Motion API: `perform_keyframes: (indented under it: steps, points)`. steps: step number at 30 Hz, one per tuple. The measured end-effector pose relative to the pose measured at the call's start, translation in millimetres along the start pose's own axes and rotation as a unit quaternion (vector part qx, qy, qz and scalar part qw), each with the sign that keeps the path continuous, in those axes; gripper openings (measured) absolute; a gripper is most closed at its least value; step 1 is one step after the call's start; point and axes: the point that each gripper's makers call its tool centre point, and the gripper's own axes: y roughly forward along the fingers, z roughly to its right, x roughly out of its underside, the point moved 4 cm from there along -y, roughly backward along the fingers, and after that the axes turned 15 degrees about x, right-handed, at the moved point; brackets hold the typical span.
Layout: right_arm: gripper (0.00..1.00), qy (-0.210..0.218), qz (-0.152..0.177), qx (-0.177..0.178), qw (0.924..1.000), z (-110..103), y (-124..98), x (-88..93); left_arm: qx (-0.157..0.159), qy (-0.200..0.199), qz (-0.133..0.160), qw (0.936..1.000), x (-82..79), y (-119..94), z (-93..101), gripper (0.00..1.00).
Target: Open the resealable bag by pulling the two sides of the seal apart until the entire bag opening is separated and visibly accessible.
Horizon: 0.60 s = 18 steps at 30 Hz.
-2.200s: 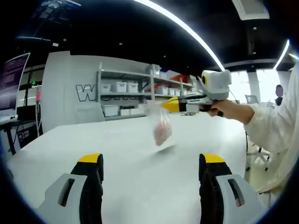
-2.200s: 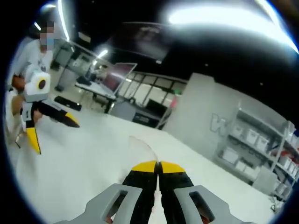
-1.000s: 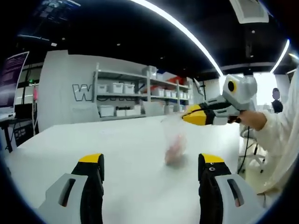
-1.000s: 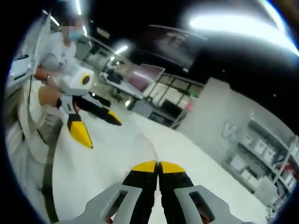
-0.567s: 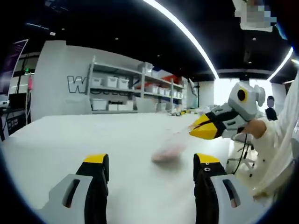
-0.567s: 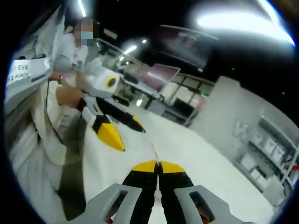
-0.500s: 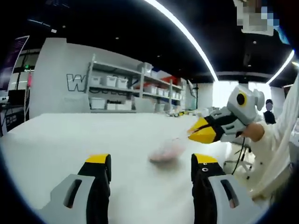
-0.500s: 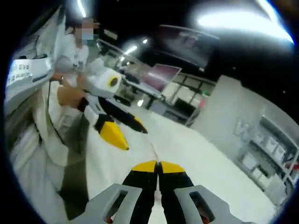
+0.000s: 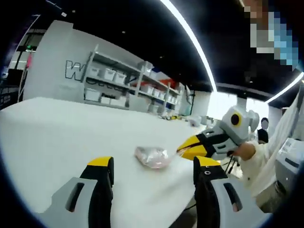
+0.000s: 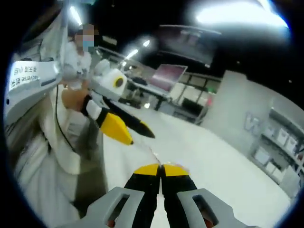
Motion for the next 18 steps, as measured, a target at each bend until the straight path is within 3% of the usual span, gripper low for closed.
perform_keyframes:
  steps: [3, 6, 9, 12, 18]
  points:
    - [0.00, 0.008, 0.001, 0.004, 1.0000, -1, -3, 0.7, 0.023, -0.003, 0.026, 0.9994, -3.9, -1, 11.0, 0.56]
    - [0.00, 0.026, 0.004, 0.005, 0.9996, -2, -4, 0.8, 0.048, -0.032, 0.045, 0.9973, -4.2, -1, 22.3, 0.48]
    - [0.00, 0.033, 0.006, 0.005, 0.9994, -6, -5, 1.8, 0.048, -0.038, 0.044, 0.9971, -2.2, -2, 24.2, 0.45]
    - [0.00, 0.036, 0.005, 0.004, 0.9993, -8, -6, 3.7, 0.033, -0.053, 0.019, 0.9978, 7.1, -3, 22.8, 0.47]
    - [0.00, 0.039, 0.006, 0.002, 0.9992, -11, -7, 4.6, 0.041, -0.084, 0.016, 0.9955, 11.9, -2, 26.2, 0.43]
